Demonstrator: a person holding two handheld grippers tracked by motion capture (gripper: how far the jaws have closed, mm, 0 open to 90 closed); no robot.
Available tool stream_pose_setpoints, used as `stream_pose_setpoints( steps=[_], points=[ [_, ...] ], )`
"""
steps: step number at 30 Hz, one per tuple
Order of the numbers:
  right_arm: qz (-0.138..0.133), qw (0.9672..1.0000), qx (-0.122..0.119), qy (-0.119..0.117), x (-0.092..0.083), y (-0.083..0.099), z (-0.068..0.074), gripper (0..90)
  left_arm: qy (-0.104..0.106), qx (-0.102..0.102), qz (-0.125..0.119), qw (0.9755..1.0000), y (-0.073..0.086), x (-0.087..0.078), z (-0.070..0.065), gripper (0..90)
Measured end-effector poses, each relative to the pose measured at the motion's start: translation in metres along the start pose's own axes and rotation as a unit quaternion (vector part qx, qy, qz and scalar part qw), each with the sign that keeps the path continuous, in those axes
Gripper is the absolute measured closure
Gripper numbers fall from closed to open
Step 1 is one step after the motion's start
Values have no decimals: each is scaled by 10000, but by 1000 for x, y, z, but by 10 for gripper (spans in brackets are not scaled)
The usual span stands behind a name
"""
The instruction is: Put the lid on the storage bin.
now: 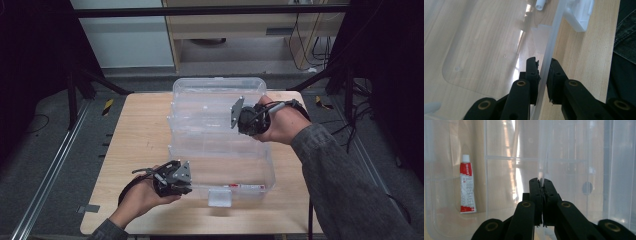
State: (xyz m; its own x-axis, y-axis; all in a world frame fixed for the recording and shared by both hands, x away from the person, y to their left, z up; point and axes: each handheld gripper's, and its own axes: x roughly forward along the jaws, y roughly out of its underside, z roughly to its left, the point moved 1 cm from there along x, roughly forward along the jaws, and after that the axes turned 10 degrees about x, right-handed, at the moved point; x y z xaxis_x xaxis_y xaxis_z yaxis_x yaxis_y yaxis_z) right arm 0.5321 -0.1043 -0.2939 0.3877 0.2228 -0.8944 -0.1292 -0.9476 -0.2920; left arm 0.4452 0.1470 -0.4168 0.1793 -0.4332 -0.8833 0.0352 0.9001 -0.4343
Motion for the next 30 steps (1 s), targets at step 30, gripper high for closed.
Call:
stream_pose_setpoints(
  steps=[30],
  points=[
    [-343, 9991, -154, 181, -14, 20, 51, 866, 0, 34, 105, 9999, 0, 1, 1, 789]
  ],
)
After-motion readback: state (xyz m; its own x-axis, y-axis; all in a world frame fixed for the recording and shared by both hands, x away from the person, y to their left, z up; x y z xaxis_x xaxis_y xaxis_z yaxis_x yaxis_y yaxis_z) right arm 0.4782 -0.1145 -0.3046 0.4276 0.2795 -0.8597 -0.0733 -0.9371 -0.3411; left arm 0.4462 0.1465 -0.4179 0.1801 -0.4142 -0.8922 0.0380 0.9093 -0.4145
